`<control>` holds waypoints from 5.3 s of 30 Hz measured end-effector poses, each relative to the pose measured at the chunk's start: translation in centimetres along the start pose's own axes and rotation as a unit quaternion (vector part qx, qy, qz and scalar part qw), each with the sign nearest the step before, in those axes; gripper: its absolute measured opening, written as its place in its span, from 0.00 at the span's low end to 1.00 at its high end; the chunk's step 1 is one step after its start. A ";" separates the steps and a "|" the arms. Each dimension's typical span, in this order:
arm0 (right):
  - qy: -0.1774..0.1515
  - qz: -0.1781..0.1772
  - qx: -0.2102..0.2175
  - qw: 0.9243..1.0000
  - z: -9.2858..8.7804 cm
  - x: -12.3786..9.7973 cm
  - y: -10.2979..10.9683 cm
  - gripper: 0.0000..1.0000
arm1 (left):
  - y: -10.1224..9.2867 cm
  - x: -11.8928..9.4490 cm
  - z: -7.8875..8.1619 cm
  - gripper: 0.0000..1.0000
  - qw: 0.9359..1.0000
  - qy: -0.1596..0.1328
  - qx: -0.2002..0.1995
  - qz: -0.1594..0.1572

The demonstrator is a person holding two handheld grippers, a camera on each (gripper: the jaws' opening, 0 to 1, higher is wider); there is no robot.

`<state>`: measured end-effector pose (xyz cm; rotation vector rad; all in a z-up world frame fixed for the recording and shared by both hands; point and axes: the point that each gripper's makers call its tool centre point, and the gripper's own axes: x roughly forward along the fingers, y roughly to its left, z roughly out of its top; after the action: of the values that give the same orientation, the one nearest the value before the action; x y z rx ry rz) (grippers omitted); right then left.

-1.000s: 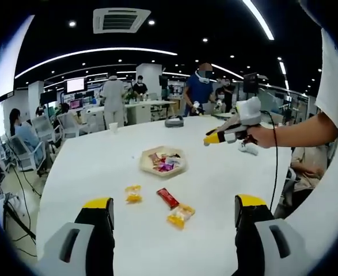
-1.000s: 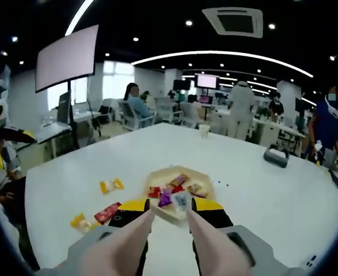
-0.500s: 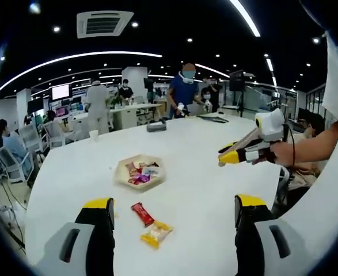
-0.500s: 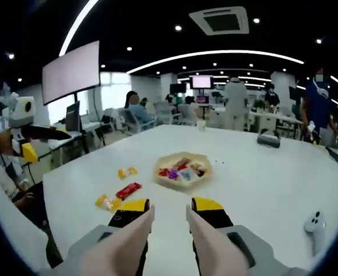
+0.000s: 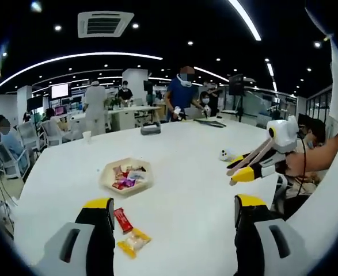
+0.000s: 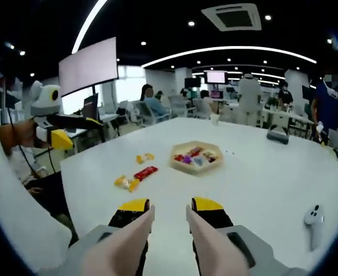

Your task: Place the target food into the container with the food tongs after gripping and lifting it, then release it inside without dropping or visibly crushing the food.

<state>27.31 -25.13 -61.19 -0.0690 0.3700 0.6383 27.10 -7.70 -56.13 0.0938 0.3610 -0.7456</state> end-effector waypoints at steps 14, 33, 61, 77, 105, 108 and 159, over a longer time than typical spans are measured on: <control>0.017 0.013 -0.006 1.000 0.7 1.8 3.7 0.29 | 3.5 -3.9 -1.6 0.85 1.000 0.013 -0.014 0.014; 0.088 0.007 -0.003 0.996 -0.1 15.1 11.2 0.29 | 12.2 -12.0 -5.1 0.86 0.999 0.004 -0.029 0.013; 0.211 0.304 -0.316 0.874 -4.7 22.9 16.0 0.29 | 17.7 -16.0 -7.5 0.86 0.992 0.027 -0.063 0.104; 0.250 0.295 -0.234 0.892 -5.4 23.2 16.3 0.22 | 17.5 -15.9 -7.8 0.85 0.990 0.036 -0.070 0.117; 0.106 0.130 0.074 0.983 2.7 16.3 11.6 0.22 | 16.3 -14.4 -4.8 0.85 0.998 -0.003 -0.031 0.051; 0.096 0.106 0.077 0.987 3.2 14.8 10.5 0.22 | 16.0 -14.0 -4.5 0.85 0.999 -0.008 -0.028 0.042; 0.013 -0.070 0.066 0.995 8.5 10.7 0.2 0.22 | 14.9 -10.1 -2.3 0.88 1.000 -0.006 -0.027 0.015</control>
<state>37.79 -17.43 -57.07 0.0231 0.4273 0.4735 29.74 10.23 -55.42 0.0434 0.3672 -0.7070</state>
